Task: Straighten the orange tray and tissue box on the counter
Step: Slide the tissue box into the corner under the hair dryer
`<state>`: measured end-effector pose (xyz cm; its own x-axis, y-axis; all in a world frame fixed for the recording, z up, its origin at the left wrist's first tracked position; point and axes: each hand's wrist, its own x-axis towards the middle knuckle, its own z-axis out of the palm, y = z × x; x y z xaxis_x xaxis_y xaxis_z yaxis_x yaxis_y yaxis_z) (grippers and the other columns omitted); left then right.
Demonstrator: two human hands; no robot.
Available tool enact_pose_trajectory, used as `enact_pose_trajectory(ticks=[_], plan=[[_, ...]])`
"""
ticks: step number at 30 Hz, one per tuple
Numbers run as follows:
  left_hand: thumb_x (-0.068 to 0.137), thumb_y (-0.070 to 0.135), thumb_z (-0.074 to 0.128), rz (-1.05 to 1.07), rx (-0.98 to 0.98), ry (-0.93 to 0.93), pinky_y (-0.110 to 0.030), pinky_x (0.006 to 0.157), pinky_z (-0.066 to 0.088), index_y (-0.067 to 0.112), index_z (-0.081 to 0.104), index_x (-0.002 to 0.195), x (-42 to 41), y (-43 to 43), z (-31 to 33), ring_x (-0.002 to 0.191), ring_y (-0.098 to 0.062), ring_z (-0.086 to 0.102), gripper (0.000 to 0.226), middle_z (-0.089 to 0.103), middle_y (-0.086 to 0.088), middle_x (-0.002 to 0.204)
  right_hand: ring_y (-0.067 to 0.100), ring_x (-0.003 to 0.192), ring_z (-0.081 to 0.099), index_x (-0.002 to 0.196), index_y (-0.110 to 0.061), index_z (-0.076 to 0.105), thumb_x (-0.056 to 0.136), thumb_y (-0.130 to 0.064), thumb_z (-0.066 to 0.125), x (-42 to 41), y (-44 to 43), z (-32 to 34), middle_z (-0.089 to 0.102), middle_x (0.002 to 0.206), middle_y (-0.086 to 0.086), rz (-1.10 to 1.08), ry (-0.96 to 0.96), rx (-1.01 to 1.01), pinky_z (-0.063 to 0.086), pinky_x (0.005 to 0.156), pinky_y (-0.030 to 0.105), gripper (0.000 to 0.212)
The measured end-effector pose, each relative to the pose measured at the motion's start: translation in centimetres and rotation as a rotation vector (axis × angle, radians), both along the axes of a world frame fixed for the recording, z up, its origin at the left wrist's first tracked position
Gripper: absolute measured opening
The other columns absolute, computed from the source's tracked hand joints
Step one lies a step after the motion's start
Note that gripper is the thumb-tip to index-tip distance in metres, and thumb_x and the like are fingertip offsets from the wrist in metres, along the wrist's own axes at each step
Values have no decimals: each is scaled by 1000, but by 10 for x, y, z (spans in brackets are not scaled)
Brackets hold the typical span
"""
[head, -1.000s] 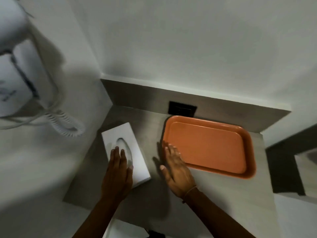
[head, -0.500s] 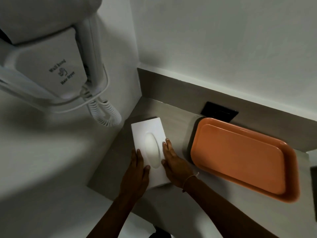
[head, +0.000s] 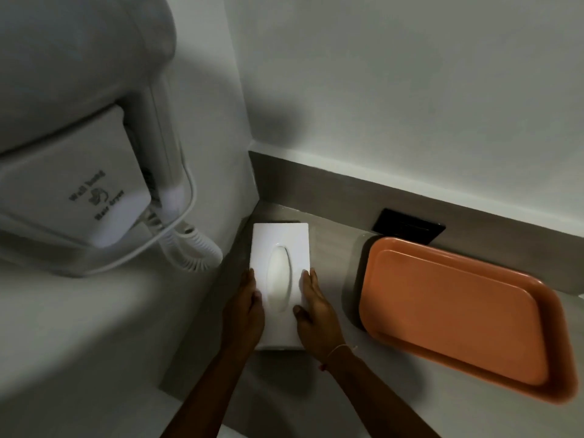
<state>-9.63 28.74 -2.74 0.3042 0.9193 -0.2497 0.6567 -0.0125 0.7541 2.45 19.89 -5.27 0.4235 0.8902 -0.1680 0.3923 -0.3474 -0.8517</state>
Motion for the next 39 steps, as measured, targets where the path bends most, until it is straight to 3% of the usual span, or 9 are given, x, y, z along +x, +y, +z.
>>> enact_pose_trajectory(ticks=[4, 8, 10, 14, 16, 20, 25, 34, 39], plan=[[98, 19, 42, 84, -74, -60, -33, 109, 32, 10, 44, 139, 19, 58, 11, 130, -31, 47, 42, 49, -12, 144, 7, 142, 5, 153, -15, 7, 93, 3, 49, -8, 41, 1, -7, 160, -6, -79, 80, 22, 7, 109, 8, 75], [96, 12, 45, 70, -121, -113, -36, 113, 34, 6, 46, 137, 28, 94, 18, 132, -34, 45, 41, 49, -18, 142, 2, 133, 10, 153, -15, 6, 93, 2, 49, -14, 73, -3, -8, 162, -4, -130, 115, 26, 12, 89, -13, 76], [95, 1, 40, 23, -82, -117, -33, 109, 34, 1, 48, 134, 31, 105, 16, 132, -36, 45, 40, 49, -22, 142, 9, 138, 15, 153, -16, 5, 93, 1, 50, -17, 84, -6, -10, 162, -3, -136, 128, 17, 12, 84, -15, 76], [96, 12, 44, 76, -34, -59, -28, 104, 34, 3, 52, 132, 36, 121, 6, 127, -34, 50, 37, 54, -19, 138, 18, 141, 24, 153, -17, 4, 94, -2, 51, -23, 91, -13, -15, 161, -5, -135, 129, 26, 16, 82, -15, 77], [95, 7, 43, -45, 27, -5, -37, 110, 36, 3, 49, 134, 34, 124, -1, 129, -36, 48, 39, 52, -20, 139, 19, 141, 27, 153, -19, 2, 96, -8, 51, -22, 91, -14, -16, 161, -5, -121, 98, 39, 19, 87, -9, 75], [97, 16, 37, -262, 261, 268, -47, 119, 24, 5, 29, 145, 16, 101, -11, 144, -35, 26, 50, 27, -18, 156, 23, 147, 12, 153, -17, 0, 101, -32, 42, -11, 76, -10, -16, 161, 0, 18, -71, 55, 27, 105, 21, 69], [94, 28, 33, -91, 311, 270, -46, 120, 18, 3, 19, 148, -42, 12, -37, 146, -37, 18, 61, 20, -21, 158, 26, 149, 3, 153, -13, 8, 98, -22, 46, -10, 24, -9, -7, 162, 7, 316, -410, 132, 30, 115, 34, 68], [92, 36, 30, -100, 272, 506, -45, 122, 12, 3, 16, 148, -76, -31, -82, 148, -33, 14, 66, 19, -20, 158, 27, 148, -3, 150, -4, 2, 95, -23, 36, -29, 0, -37, -7, 159, 11, 556, -557, 81, 16, 120, 41, 67], [92, 38, 27, -95, 318, 519, -44, 122, 13, 5, 18, 148, -77, -30, -86, 148, -31, 15, 66, 20, -19, 158, 28, 147, -4, 150, -3, 6, 91, -14, 48, -33, 11, -47, -5, 159, 10, 551, -551, 107, 13, 117, 39, 74]])
